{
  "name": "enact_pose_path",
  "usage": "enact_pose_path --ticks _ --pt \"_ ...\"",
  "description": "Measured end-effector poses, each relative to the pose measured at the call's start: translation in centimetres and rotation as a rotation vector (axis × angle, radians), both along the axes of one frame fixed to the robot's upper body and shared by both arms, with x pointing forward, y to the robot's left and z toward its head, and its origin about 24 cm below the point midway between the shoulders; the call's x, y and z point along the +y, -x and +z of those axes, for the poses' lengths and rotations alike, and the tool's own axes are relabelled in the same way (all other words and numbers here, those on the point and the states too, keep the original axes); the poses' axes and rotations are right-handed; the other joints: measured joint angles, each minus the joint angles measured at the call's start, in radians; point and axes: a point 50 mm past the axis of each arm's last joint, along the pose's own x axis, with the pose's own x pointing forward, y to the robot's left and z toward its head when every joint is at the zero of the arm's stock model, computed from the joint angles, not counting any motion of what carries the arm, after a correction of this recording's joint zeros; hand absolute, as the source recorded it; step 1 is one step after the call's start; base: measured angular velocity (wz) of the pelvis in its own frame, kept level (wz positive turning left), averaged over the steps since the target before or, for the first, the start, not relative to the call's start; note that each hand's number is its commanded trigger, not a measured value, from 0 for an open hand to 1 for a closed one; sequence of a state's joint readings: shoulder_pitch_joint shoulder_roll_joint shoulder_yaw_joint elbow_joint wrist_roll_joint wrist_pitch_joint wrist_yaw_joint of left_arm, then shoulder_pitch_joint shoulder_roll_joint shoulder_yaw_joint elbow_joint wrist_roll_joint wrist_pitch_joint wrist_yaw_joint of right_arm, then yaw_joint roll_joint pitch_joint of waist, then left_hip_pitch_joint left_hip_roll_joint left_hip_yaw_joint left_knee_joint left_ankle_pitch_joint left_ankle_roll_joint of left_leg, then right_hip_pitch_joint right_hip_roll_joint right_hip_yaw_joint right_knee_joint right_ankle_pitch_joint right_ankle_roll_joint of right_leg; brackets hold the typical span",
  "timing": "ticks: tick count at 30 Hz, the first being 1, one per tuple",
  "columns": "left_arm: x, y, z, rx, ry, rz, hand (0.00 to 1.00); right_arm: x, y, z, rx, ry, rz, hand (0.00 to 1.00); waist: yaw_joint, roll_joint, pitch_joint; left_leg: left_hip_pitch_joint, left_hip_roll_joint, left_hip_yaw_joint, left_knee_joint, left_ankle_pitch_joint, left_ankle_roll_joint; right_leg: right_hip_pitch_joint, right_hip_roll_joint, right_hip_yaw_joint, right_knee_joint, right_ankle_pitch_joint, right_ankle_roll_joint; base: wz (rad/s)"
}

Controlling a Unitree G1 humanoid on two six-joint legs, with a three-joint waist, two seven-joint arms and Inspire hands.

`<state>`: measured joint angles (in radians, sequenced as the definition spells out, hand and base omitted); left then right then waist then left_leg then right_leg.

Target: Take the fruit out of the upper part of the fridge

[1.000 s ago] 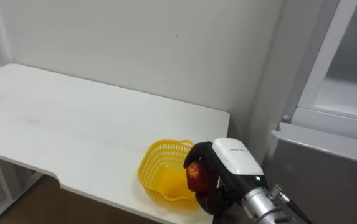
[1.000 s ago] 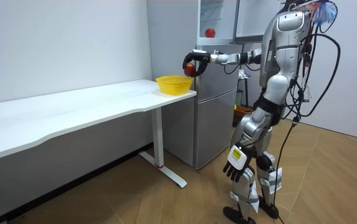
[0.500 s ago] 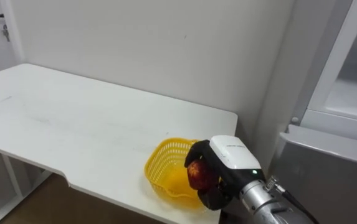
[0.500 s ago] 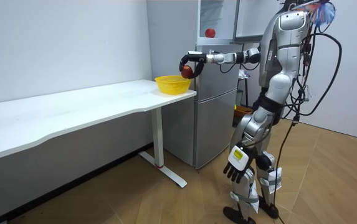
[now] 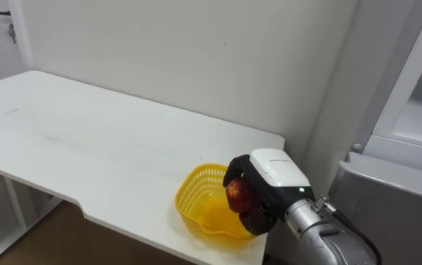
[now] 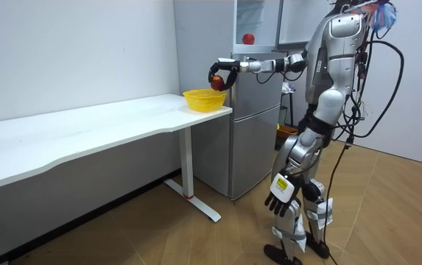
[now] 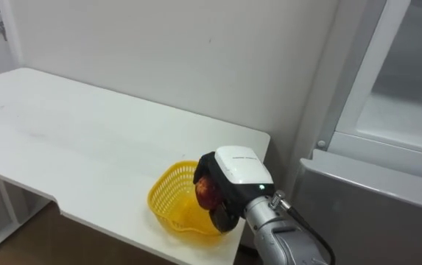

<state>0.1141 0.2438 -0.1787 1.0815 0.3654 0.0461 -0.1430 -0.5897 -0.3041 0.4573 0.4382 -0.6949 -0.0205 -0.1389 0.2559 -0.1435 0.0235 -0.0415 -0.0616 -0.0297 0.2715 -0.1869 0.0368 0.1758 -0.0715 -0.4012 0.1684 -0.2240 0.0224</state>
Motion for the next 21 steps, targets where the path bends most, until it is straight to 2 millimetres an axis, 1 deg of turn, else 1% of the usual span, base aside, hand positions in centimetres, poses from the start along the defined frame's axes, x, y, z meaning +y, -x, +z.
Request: enact_pose_path --ticks 11,21 --pt "-0.01 -0.04 0.00 -0.002 -0.002 0.000 0.00 0.00 -0.01 0.02 -0.001 -0.001 0.000 0.00 0.000 0.001 0.0006 -0.003 0.000 0.000 -0.003 0.000 0.001 -0.002 0.000 -0.001 0.000 0.000 0.000 0.00" --pt "0.05 -0.54 0.06 -0.003 -0.012 0.003 0.00 -0.09 -0.04 0.08 -0.003 -0.003 -0.004 0.00 0.000 0.004 0.0020 -0.003 -0.001 -0.002 -0.004 0.000 0.001 -0.002 0.000 -0.009 -0.001 0.000 0.000 0.00"
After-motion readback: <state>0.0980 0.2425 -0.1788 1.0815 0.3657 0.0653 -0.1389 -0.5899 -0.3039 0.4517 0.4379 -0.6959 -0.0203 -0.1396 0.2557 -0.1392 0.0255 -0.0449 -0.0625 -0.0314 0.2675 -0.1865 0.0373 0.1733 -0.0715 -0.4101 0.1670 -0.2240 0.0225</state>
